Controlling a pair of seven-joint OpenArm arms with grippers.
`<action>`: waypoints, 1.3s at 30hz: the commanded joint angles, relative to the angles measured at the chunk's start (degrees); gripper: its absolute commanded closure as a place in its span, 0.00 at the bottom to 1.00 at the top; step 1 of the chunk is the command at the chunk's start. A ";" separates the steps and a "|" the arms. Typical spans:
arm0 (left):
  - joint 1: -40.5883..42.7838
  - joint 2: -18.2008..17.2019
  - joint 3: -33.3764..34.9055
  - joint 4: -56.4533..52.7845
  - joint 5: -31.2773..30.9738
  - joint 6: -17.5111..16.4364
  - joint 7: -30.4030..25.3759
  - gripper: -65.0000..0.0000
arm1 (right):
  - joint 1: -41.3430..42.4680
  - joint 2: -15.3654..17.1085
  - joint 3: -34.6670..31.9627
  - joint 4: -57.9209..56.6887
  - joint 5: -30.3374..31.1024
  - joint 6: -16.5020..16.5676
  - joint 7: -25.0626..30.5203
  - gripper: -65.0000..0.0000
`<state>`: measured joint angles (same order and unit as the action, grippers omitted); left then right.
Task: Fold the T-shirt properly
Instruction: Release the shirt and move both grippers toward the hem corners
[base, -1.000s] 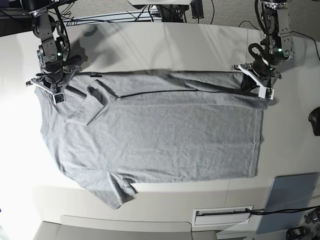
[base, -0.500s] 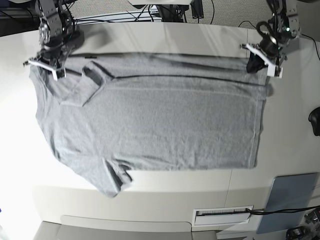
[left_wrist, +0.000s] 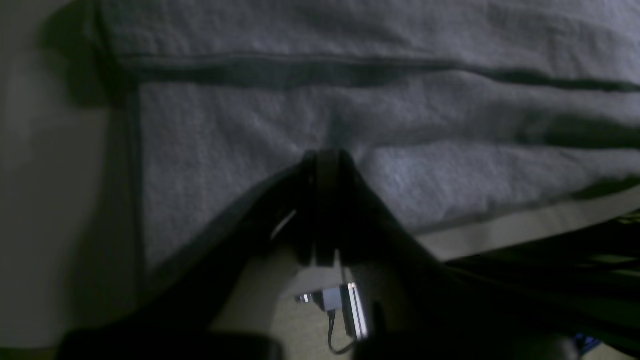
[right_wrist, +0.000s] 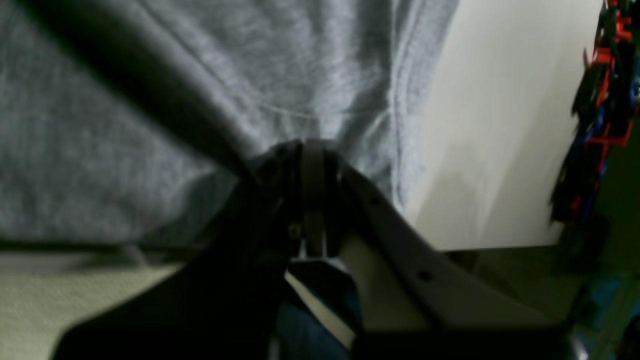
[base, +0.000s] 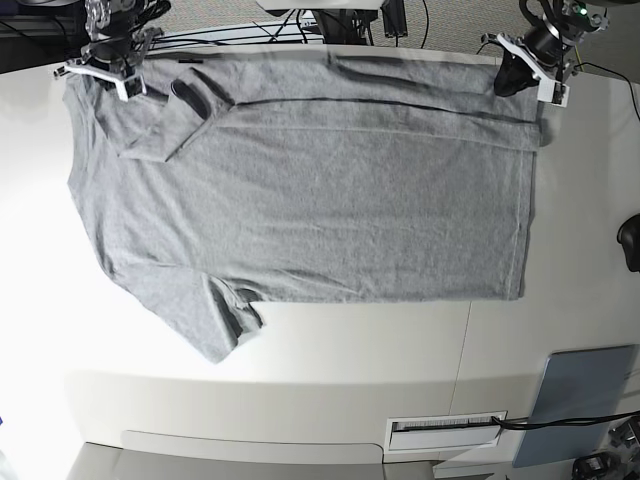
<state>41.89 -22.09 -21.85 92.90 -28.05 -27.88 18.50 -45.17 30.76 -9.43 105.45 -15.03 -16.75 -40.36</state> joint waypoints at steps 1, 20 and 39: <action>1.92 0.00 0.55 -0.96 6.60 1.86 10.23 1.00 | -0.92 0.50 0.17 0.85 -1.18 -1.01 -0.24 1.00; 0.61 -4.00 0.55 16.46 6.58 5.49 9.35 1.00 | -0.42 0.52 5.64 9.90 -7.56 -4.11 2.75 1.00; -38.23 -3.74 0.72 -5.29 3.15 11.13 11.30 0.55 | 27.26 0.15 9.75 8.83 11.41 10.01 2.16 0.60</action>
<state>4.27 -24.67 -20.73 86.63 -24.73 -17.26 30.98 -18.31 30.15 -0.12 113.45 -3.03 -6.35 -39.13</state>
